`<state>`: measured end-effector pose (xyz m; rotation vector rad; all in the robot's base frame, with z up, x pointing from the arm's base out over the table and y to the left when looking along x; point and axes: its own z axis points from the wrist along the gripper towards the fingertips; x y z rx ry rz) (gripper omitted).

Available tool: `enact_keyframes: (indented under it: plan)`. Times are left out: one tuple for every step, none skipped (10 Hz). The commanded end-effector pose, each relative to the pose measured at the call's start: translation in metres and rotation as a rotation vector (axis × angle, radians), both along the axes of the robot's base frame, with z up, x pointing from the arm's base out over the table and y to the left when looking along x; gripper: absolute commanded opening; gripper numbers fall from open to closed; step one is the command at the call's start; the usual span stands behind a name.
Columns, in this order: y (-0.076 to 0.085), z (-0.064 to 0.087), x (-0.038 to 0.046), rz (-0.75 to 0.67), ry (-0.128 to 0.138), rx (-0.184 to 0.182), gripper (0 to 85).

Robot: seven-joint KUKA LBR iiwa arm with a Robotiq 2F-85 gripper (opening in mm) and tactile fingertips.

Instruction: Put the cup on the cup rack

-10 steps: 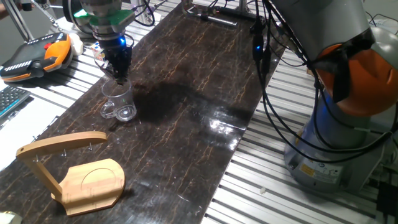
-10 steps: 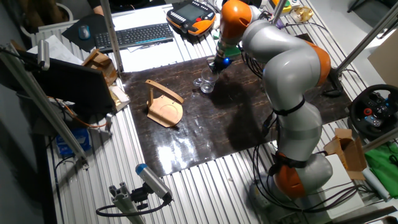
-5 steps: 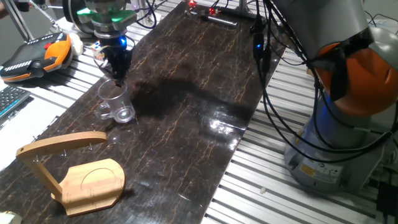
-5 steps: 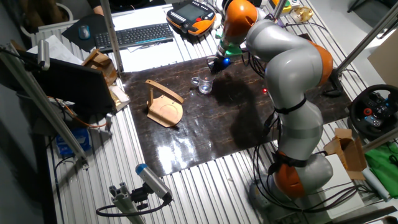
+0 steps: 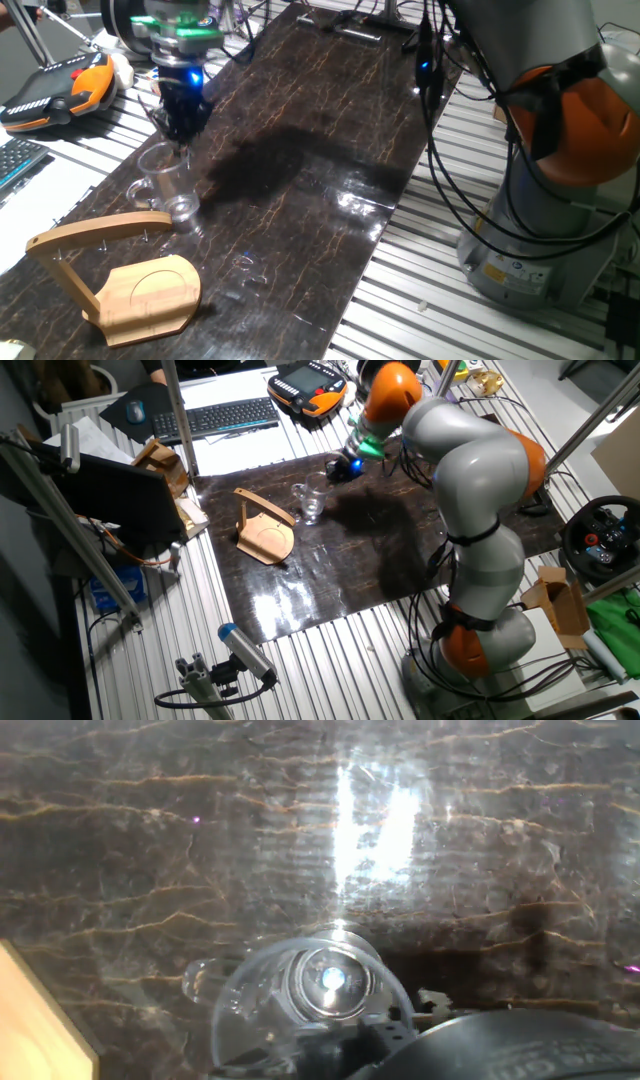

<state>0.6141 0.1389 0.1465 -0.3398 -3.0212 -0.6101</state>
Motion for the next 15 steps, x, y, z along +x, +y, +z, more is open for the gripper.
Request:
enact_keyframes:
  plan:
    - [0.0035,-0.0008,-0.003,-0.01,-0.001,0.01,1.0]
    - [0.0061,-0.0006,-0.0066,-0.035,0.003,0.073,1.0]
    - [0.0066,0.0005,-0.0075,-0.037,0.0,0.082,1.0]
    - [0.0062,0.0015,-0.0077,-0.032,-0.008,0.067,1.0]
    - [0.0057,0.0009,-0.0077,-0.018,-0.024,0.03,1.0]
    - [0.0044,0.0,-0.007,-0.028,-0.028,0.072,1.0]
    - [0.004,-0.0004,-0.0067,-0.025,-0.033,0.079,1.0]
    - [0.0044,-0.0003,-0.007,-0.016,-0.037,0.053,1.0]
    - [0.0037,0.0001,-0.0069,0.009,-0.046,-0.001,1.0]
    - [0.0027,0.0005,-0.0062,0.034,-0.058,-0.056,1.0]
    - [0.0023,0.0004,-0.006,0.039,-0.062,-0.071,1.0]
    - [0.0029,-0.0011,-0.0065,0.045,-0.063,-0.1,1.0]
    - [0.0036,-0.0041,-0.0063,0.06,-0.062,-0.139,1.0]
    - [0.0035,-0.0071,-0.0058,0.065,-0.059,-0.137,1.0]
    - [0.003,-0.008,-0.0055,0.071,-0.051,-0.145,1.0]
